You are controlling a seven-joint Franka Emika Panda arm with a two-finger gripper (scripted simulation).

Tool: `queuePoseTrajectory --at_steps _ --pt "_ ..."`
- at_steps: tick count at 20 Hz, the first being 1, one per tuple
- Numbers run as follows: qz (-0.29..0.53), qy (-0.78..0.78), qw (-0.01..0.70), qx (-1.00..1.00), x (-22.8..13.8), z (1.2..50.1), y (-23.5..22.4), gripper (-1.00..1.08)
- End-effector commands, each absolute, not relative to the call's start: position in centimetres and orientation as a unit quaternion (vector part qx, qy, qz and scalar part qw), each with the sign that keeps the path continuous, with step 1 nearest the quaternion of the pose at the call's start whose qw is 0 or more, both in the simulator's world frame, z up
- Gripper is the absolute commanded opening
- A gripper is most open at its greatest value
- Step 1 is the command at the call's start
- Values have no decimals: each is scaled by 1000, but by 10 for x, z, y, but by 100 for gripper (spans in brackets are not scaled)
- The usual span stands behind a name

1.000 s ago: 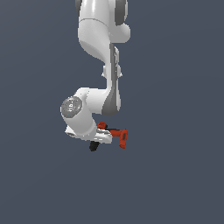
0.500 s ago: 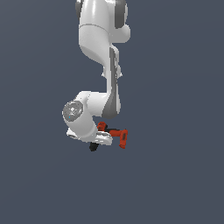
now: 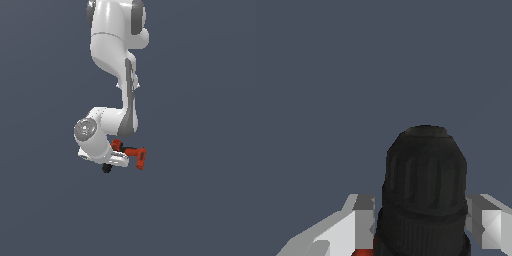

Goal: Pick up the object and move it to a goal position.

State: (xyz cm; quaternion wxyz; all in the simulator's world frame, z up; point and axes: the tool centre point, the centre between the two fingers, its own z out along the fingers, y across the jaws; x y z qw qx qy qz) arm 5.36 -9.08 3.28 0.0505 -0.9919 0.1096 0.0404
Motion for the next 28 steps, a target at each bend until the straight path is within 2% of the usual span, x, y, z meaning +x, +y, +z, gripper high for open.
queuePoseTrajectory --at_steps 1,8,13,19,28 --pt "40 110 50 -992 54 32 -91 -100" --pt "37 110 51 -992 56 38 -93 -100" --pt "14 115 51 -992 73 74 -108 -100" --pt "-37 124 53 -990 105 154 -140 -100" --pt "-133 140 56 -980 140 314 -200 -100"
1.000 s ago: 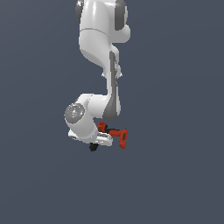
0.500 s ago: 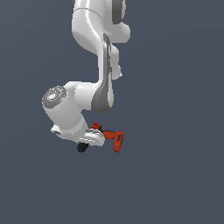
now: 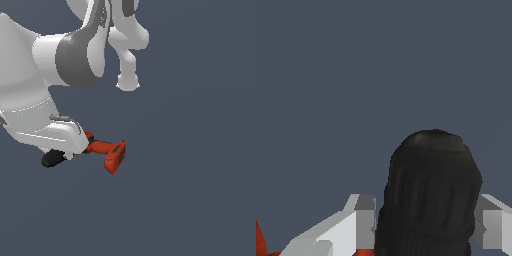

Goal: Pick up the object and move it to a goal position.

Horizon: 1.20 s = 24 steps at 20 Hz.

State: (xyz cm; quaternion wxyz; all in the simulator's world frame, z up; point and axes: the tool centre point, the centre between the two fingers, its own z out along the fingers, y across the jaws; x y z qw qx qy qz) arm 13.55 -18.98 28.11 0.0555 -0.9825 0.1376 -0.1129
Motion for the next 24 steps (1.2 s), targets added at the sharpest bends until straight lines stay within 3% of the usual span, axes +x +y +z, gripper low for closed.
queuePoseTrajectory --at_steps 1,12,24 --pt "-143 141 56 -978 142 330 -206 -100" --pt "-222 155 59 -961 144 468 -256 -100" --pt "-249 160 61 -953 140 515 -273 -100"
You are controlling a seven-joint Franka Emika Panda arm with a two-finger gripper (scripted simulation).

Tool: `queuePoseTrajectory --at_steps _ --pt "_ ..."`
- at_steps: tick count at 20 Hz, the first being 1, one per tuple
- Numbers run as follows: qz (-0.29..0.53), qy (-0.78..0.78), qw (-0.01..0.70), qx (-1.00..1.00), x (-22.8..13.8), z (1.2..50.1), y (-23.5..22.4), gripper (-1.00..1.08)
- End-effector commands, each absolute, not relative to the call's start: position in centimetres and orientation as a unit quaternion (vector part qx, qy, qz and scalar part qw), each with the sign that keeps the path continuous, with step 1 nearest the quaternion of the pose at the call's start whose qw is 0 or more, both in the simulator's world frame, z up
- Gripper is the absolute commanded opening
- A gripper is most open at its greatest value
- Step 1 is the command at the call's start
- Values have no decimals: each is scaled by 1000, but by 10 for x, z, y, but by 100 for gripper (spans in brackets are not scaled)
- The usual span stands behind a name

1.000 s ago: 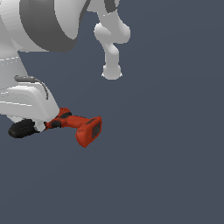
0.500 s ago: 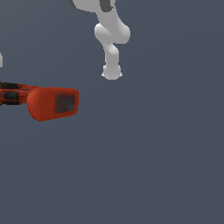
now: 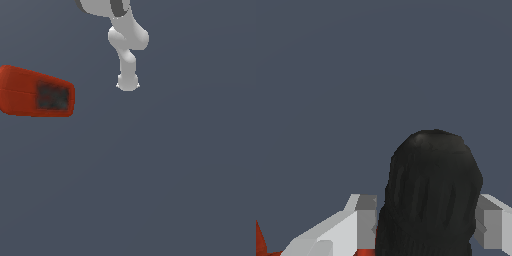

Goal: Pick up the object and move it to a goal position.

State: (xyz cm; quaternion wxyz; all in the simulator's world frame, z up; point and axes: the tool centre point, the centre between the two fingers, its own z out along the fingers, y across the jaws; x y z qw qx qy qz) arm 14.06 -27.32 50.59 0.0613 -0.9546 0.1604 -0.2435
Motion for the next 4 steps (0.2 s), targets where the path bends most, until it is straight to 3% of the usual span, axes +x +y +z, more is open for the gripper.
queuePoseTrajectory --at_steps 1,4 --pt "-250 160 61 -953 140 516 -274 -100" --pt "-251 160 61 -953 140 517 -274 -100"
